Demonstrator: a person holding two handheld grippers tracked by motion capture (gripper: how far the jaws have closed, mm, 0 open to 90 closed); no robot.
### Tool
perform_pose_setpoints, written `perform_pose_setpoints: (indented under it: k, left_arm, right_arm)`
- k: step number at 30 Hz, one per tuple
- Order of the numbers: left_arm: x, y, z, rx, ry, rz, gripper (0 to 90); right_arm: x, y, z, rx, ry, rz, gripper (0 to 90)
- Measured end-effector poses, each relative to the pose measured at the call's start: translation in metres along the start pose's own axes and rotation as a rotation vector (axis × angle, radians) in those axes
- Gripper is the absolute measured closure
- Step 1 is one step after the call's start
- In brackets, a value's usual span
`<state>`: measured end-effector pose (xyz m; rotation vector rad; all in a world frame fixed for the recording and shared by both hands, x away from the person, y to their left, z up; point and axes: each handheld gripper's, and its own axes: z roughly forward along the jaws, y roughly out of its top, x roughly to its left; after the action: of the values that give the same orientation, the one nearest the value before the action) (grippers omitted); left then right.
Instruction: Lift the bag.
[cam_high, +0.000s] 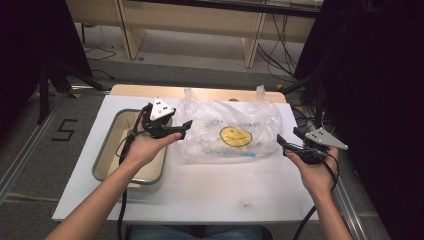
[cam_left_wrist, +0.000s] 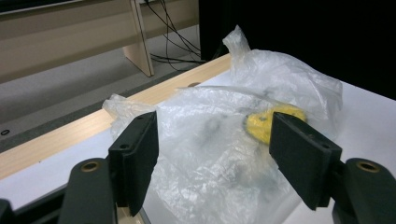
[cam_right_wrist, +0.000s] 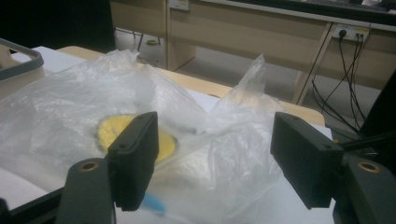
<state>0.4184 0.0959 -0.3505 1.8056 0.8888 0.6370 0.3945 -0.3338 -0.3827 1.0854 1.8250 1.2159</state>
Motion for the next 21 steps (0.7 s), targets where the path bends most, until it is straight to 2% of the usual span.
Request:
perform_pose_setpoints:
  k: [7,11,21]
  left_arm:
    - [-0.001,-0.007,-0.007,0.02,-0.022,0.01,32.4]
    - [-0.002,-0.011,-0.011,0.026,-0.037,0.024,32.0]
    - [-0.006,-0.026,-0.022,0.051,-0.072,0.034,31.0]
  right_arm:
    - [-0.001,-0.005,-0.005,0.012,0.024,0.01,33.3]
    - [0.0,-0.008,-0.007,0.027,0.053,0.016,33.4]
    - [0.002,-0.019,-0.01,0.07,0.088,0.003,33.4]
